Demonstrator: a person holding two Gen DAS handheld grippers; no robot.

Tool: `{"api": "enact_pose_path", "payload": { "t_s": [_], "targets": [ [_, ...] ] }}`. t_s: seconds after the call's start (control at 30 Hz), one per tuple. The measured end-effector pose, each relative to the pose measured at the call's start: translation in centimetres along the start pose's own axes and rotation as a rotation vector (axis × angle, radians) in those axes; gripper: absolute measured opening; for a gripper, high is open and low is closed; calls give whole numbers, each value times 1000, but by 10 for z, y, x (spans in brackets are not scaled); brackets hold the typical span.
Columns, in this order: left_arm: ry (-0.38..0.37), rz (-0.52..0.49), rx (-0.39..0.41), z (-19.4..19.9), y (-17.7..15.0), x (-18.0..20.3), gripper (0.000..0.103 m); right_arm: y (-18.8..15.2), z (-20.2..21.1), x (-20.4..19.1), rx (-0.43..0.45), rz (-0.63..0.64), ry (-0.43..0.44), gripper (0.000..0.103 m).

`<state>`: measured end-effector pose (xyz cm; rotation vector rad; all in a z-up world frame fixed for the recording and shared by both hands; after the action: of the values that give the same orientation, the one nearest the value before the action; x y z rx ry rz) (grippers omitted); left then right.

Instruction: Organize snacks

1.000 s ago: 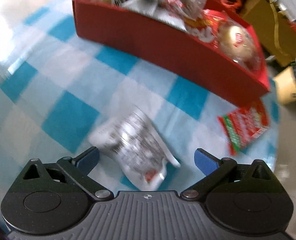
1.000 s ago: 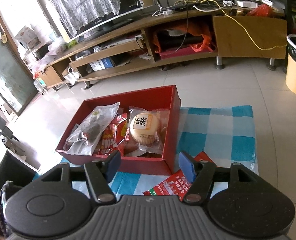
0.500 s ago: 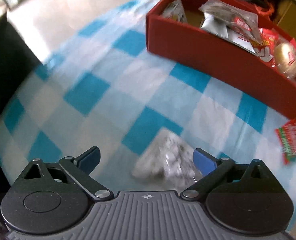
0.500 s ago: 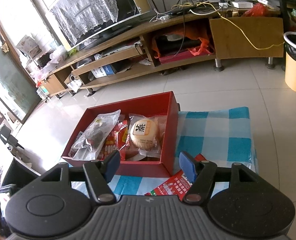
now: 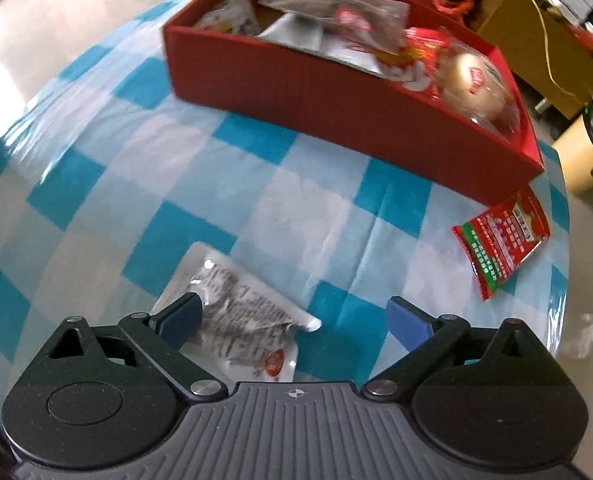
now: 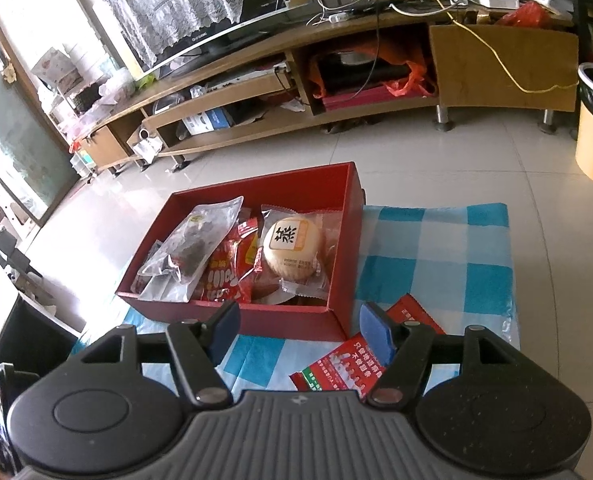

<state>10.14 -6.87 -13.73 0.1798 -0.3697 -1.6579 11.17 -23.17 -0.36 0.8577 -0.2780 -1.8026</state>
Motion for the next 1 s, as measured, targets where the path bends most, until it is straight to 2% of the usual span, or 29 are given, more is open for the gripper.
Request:
{"api": "enact_pose_path", "payload": {
  "t_s": [0.13, 0.2, 0.27, 0.33, 0.57, 0.73, 0.8, 1.0],
  "targets": [
    [-55, -71, 24, -6, 9, 13, 99, -2, -3, 0, -11, 5, -4, 67],
    [-170, -98, 3, -5, 5, 25, 99, -3, -4, -1, -19, 12, -5, 68],
    [-245, -130, -11, -3, -2, 34, 99, -5, -6, 0, -28, 11, -8, 69],
    [-303, -171, -60, -6, -12, 41, 99, -5, -7, -1, -34, 10, -6, 70],
    [-272, -117, -128, 5, -31, 1, 99, -5, -6, -2, -32, 14, -2, 70],
    [-216, -155, -150, 17, -43, -23, 99, -7, -8, -5, -40, 25, -2, 71],
    [-197, -230, -148, 20, -47, -21, 100, -9, -8, -8, -44, 35, 0, 71],
    [-50, -647, -138, 9, -56, 7, 100, -16, -11, -6, -69, 38, -1, 71]
  ]
}}
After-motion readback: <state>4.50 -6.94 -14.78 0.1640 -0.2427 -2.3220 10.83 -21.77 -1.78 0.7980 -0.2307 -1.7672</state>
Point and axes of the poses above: each gripper's, at about its wrist camera, not at the fingertips, and z roughly against the way its jaws point, x to its right, y to its top, the point moved 10 cm from there along -z, roughly the way its jaws point, and after that the axes turned 6 degrees about -z, right-handed, at the moved point
